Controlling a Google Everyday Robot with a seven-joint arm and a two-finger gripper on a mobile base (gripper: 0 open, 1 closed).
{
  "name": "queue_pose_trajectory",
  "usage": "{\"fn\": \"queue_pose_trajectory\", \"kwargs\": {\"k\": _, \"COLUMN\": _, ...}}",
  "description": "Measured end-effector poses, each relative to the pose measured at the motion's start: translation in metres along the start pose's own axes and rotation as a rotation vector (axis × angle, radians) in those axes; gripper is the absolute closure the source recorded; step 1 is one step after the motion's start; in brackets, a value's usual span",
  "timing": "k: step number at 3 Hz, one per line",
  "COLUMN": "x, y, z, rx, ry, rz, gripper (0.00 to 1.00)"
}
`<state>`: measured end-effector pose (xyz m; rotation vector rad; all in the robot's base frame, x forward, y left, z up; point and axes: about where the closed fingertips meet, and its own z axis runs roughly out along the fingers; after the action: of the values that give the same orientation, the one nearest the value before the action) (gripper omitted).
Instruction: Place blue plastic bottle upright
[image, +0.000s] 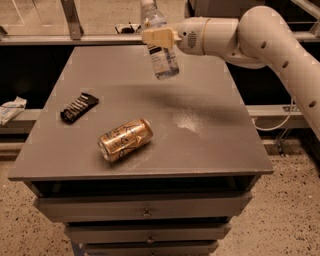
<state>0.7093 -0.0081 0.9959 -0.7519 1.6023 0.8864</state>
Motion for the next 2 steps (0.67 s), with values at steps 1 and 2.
{"fn": "queue_pose_trajectory", "kwargs": {"k": 1, "x": 0.009, "y": 0.009, "z": -0.002, "rx": -0.036, "ry": -0.108, "rz": -0.005, "gripper": 1.00}}
{"fn": "queue_pose_trajectory", "kwargs": {"k": 2, "x": 0.014, "y": 0.018, "z": -0.019, "rx": -0.052, "ry": -0.227, "rz": -0.042, "gripper": 1.00}}
